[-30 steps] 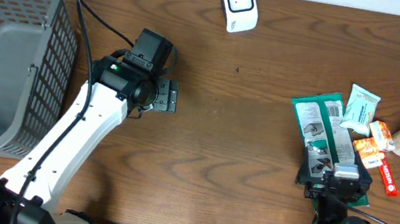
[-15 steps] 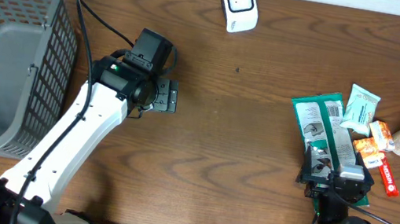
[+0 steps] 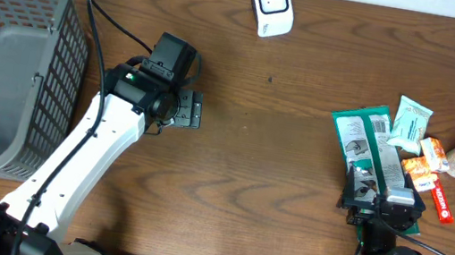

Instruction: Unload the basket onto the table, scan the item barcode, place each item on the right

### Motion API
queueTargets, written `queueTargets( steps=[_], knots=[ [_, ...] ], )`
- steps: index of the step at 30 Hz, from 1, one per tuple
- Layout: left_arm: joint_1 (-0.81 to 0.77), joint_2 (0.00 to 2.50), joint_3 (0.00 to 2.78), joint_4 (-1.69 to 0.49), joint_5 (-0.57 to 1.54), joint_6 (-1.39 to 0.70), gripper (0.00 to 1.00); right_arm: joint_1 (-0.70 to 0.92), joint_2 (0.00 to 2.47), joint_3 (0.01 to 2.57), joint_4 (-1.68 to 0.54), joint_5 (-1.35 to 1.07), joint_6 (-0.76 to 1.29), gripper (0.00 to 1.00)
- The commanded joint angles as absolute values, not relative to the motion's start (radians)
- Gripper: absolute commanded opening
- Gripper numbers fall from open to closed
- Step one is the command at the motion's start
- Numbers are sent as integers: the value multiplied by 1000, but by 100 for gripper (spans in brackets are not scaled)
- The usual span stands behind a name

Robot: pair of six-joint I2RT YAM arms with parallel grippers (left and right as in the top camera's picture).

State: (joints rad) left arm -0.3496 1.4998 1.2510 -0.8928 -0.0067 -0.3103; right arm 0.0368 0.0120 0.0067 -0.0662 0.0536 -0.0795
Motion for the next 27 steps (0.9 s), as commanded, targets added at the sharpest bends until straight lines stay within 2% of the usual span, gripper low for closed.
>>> queueTargets(
  steps=[1,10,12,23,27],
  knots=[
    [-347,1503,1251,-897,-20,-311,87,34,5,6,-68,70,-64,99],
    [-349,1468,1251,-897,-23,-311,87,34,5,6,-68,70,-64,99],
    [-348,1434,1251,-915,-91,-311,88,34,5,6,-68,70,-64,99],
    [-348,1068,1251,-941,-136,-308,87,34,5,6,-68,70,-64,99],
    [-348,950,1251,-950,-218,-307,88,34,5,6,-68,70,-64,99]
  ],
)
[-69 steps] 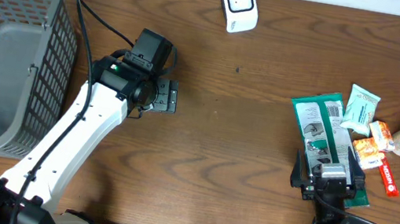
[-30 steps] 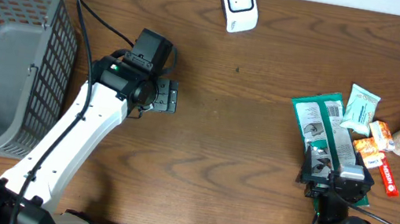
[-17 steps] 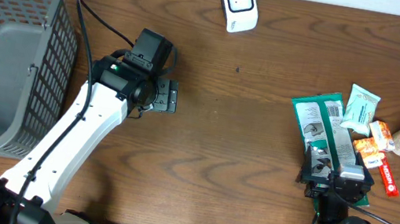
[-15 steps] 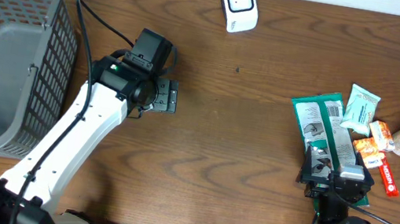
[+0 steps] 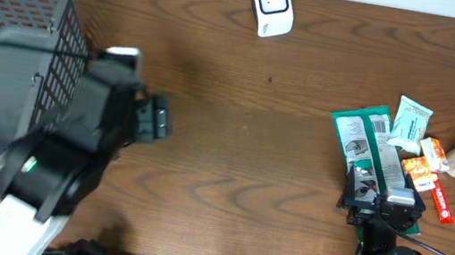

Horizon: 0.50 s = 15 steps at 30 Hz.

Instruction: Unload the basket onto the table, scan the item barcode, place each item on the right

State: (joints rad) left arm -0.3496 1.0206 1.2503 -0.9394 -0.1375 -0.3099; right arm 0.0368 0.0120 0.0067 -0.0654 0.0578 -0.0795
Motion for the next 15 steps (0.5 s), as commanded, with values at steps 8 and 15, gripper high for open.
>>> queueTargets(
  steps=[8,15],
  knots=[
    [-306,806,1230,-1034,-229,-313,87,34,5,6,-68,70,-64,99],
    [-191,601,1036,-968,-191,-377,87,34,5,6,-68,70,-64,99]
  ],
)
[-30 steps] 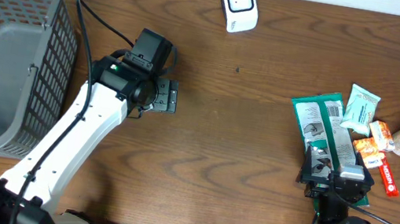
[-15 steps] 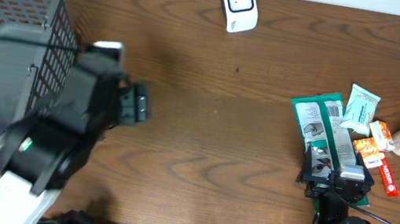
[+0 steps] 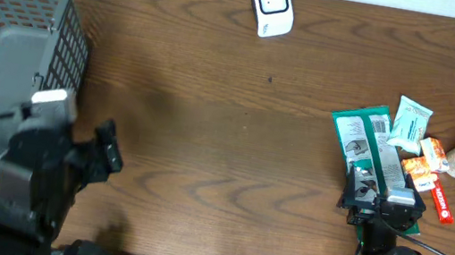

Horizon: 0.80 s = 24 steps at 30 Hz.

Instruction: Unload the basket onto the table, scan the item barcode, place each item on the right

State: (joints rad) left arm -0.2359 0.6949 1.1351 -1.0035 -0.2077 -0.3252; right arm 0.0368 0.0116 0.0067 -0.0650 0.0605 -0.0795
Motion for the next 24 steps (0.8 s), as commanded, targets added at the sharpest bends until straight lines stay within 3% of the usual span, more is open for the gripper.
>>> queueTargets(
  steps=[1,7,18,24],
  knots=[
    [-185,575,1001,-949,-191,-380,87,34,5,6,-68,70,-64,99],
    [-185,409,787,-763,-180,-380,87,34,5,6,-68,70,-64,99],
    [-89,89,431,-146,-39,-379,87,34,5,6,-68,70,-64,99],
    [-43,1,292,73,30,-380,87,34,5,6,-68,70,-64,99]
  ],
)
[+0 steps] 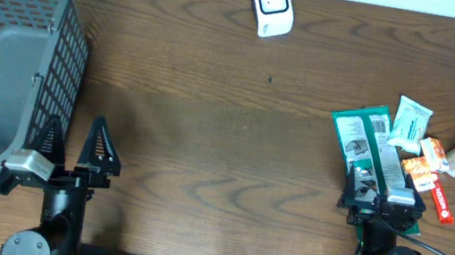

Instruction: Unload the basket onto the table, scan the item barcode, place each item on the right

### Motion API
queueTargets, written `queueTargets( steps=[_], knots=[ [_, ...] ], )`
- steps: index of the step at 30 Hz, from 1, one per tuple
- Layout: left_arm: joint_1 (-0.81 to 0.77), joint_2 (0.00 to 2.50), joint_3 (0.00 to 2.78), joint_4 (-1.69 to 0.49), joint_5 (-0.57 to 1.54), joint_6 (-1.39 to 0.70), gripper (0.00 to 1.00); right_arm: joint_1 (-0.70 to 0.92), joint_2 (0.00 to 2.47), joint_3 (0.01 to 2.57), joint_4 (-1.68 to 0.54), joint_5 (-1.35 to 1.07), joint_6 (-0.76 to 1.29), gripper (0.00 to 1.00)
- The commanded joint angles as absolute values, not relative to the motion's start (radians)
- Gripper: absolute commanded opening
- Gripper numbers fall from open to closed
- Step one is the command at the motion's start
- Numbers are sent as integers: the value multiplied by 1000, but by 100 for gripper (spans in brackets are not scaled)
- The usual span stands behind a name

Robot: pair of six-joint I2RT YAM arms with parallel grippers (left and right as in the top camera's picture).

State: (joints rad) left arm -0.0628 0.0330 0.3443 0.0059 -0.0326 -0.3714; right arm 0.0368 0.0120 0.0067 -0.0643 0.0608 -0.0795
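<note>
The white barcode scanner [271, 6] stands at the table's far edge, centre. The items lie in a heap at the right: a green packet [360, 134], a pale sachet [412, 119], orange packets [432, 156], a red bar [443, 204] and a green-capped bottle. My left gripper [76, 141] sits at the front edge beside the basket, open and with nothing in it, fingers pointing away. My right gripper [379, 185] rests over the near end of the green packet. Its fingers blend with the packet, so their state is unclear.
A large grey mesh basket [64, 40] fills the far left corner, its near rim just beside the left gripper. The brown wooden table [227, 128] spans the view between basket and items.
My left arm has drawn back from beside the basket's near corner to the table's front edge, and its fingers now show spread apart. The right arm and the items have not moved.
My left arm first reached out over the left middle of the table. Then it was back beside the basket, then lower near the basket's corner, and now it is folded at the front edge. The right arm, scanner and items stayed put throughout.
</note>
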Motion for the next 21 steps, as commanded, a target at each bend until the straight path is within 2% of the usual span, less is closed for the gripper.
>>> queueTargets(
  steps=[1,21],
  knots=[
    [-36,3,276,97,43,-379,88,34,5,6,-68,70,-64,99],
    [-6,2,29,144,80,-379,87,34,5,6,-68,70,-64,99]
  ],
)
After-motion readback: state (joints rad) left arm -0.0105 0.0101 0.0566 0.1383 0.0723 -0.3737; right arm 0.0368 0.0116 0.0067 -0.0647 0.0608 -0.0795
